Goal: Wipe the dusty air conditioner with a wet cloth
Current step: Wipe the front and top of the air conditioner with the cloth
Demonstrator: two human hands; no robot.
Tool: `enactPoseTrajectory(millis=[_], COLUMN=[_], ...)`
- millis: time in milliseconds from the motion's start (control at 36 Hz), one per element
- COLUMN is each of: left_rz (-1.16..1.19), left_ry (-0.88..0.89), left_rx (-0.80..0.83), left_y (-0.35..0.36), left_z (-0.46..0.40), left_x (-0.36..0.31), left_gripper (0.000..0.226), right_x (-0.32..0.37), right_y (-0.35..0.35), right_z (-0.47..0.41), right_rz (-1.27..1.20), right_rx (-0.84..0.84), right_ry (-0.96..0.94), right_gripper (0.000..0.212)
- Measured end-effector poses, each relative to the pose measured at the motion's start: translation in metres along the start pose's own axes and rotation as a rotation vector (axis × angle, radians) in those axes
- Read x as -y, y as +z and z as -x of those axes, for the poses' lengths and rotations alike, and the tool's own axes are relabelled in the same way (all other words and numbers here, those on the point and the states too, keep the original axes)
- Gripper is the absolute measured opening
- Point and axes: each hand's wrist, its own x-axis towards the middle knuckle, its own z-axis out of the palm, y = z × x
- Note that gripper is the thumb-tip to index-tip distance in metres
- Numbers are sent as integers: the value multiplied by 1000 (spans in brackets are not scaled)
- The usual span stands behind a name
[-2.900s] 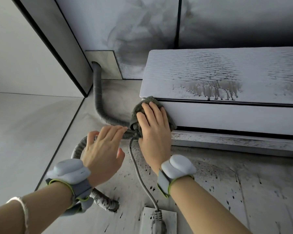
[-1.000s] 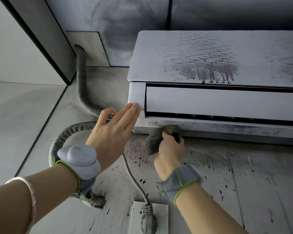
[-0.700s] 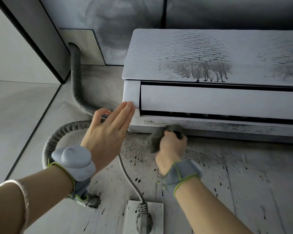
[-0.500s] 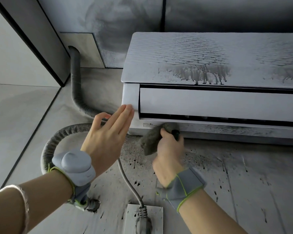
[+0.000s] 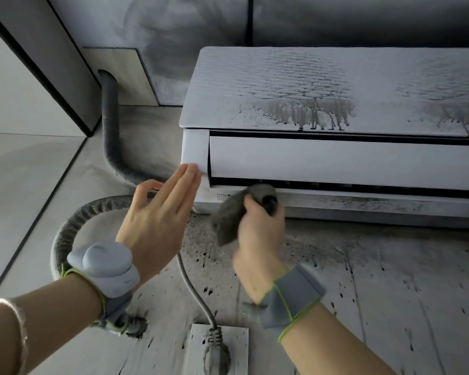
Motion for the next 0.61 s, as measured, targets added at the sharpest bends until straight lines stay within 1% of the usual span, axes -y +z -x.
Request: enactPoseTrajectory(millis=[56, 139, 222, 306, 361, 417, 472, 528, 611], left_rz=[1, -3, 1, -10, -17, -20, -10, -3, 16], left_ry=[-12, -21, -24, -17, -8, -5, -11, -23, -31], left_rx=[6, 16, 29, 50, 66, 74, 81, 96, 95], left_y=[-1, -3, -4, -7, -9, -11, -12, -14, -18], left_z=[1, 0, 0, 0, -1, -2, -3, -2, -3], left_x=[0, -3, -1, 1, 2, 3, 4, 3, -1], left_gripper=[58, 57, 57, 56, 55, 54, 55, 57, 59], right_x=[2, 7, 6, 2, -1, -2, 0, 2, 3], right_y=[14, 18, 11, 3, -3, -11, -21, -30, -33], right_z=[5, 2, 0, -2, -7, -14, -22, -28, -30], right_rz=[-8, -15, -13, -4, -20, -40, -66, -77, -63], right_rx=[31, -6, -13, -62, -126, -228, -294, -301, -272], right_ry=[-2, 4, -34, -100, -122, -111, -72, -37, -35], right_gripper=[19, 18, 14, 21, 22, 21, 20, 19, 27])
